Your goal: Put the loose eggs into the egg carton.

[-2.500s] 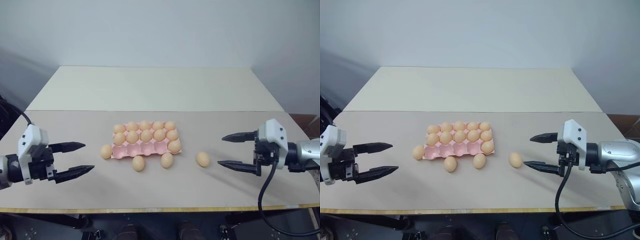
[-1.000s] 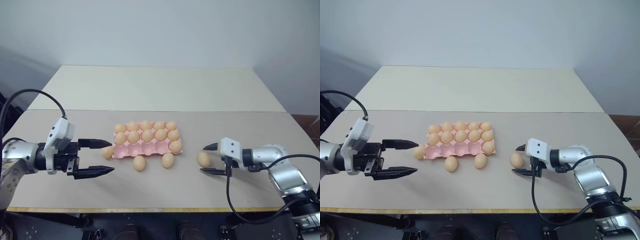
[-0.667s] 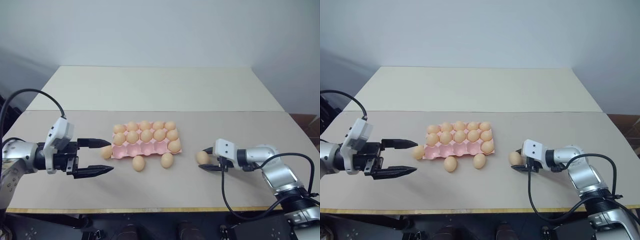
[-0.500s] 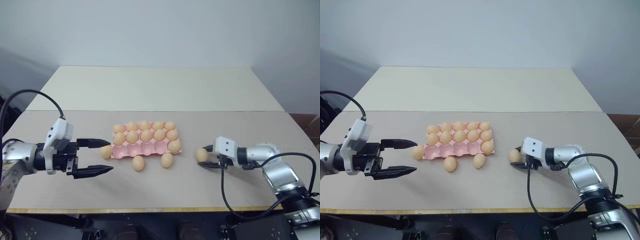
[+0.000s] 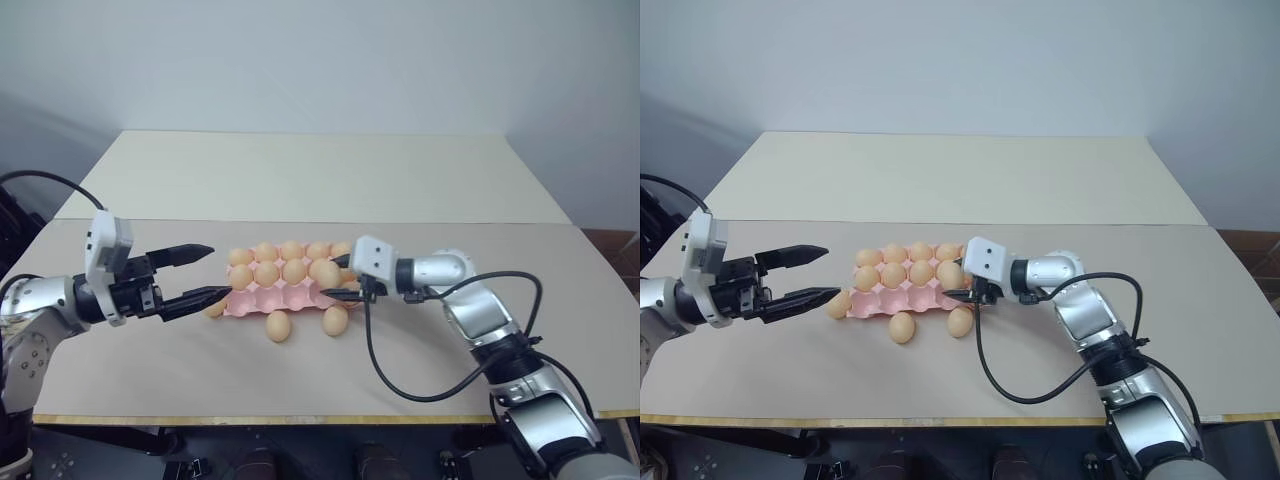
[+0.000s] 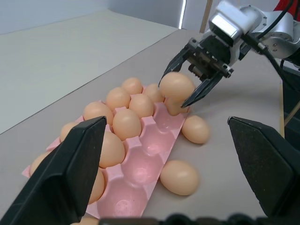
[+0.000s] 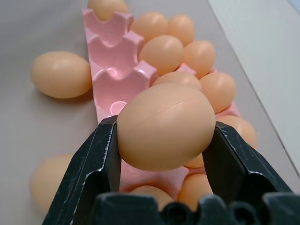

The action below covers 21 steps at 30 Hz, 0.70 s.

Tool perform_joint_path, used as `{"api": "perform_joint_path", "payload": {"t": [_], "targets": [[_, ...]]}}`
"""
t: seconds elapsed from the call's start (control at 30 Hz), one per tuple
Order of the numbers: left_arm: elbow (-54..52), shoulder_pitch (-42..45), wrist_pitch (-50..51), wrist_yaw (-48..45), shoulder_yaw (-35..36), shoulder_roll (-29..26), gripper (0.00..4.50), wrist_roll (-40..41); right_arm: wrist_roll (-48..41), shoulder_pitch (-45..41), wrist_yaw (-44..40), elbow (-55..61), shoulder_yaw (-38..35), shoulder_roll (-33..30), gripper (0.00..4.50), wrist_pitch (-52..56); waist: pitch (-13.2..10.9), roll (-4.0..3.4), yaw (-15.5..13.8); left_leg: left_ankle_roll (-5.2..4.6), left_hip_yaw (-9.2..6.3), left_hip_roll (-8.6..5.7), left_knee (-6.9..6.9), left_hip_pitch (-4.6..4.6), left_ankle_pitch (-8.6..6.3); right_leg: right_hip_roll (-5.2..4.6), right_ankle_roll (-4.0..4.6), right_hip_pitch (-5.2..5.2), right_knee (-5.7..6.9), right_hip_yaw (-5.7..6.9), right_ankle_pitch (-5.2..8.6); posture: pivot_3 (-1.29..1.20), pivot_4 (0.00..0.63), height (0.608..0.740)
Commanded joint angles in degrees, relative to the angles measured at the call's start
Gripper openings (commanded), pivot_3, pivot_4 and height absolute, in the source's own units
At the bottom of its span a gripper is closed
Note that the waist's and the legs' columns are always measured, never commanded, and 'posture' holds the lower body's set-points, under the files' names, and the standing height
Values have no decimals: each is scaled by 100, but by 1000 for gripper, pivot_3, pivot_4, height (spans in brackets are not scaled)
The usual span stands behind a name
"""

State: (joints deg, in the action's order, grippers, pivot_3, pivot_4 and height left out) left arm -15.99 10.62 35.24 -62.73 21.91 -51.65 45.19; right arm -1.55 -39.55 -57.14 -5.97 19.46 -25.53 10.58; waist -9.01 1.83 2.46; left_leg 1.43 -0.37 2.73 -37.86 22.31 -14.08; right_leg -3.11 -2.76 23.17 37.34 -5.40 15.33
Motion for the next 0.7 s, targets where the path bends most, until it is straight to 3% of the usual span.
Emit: {"api": "perform_joint_path", "payload": {"t": [0.03, 0.2, 0.43, 0.7], "targets": [[-174, 72, -31, -25, 105, -88, 4500, 92, 147, -175, 88, -15, 28, 57, 3062, 104, 0, -1, 0, 0, 0, 0, 0, 0, 0, 0, 0, 0, 1, 0, 0, 0, 150, 740], [-137, 141, -48, -50, 65, -130, 4500, 55, 76, -184, 197, 167, -187, 40, 4466, 302, 0, -1, 5, 0, 0, 0, 0, 0, 0, 1, 0, 1, 1, 0, 0, 0, 150, 740], [-24, 122, -226, -289, -31, -230, 4500, -149, -901, 424, -207, 1379, -1074, -531, 4466, 585, -1, -1, -35, 0, -3, 0, 0, 5, 0, -1, 0, -2, -9, 5, 0, 0, 150, 740], [392, -564, -882, -979, 685, -522, 4500, -467, -2511, 1538, -1555, 2204, -2428, -2171, 4466, 1107, -2, -2, 13, 0, -1, 2, 1, -3, 0, 1, 1, -6, -10, 2, 0, 0, 150, 740]]}}
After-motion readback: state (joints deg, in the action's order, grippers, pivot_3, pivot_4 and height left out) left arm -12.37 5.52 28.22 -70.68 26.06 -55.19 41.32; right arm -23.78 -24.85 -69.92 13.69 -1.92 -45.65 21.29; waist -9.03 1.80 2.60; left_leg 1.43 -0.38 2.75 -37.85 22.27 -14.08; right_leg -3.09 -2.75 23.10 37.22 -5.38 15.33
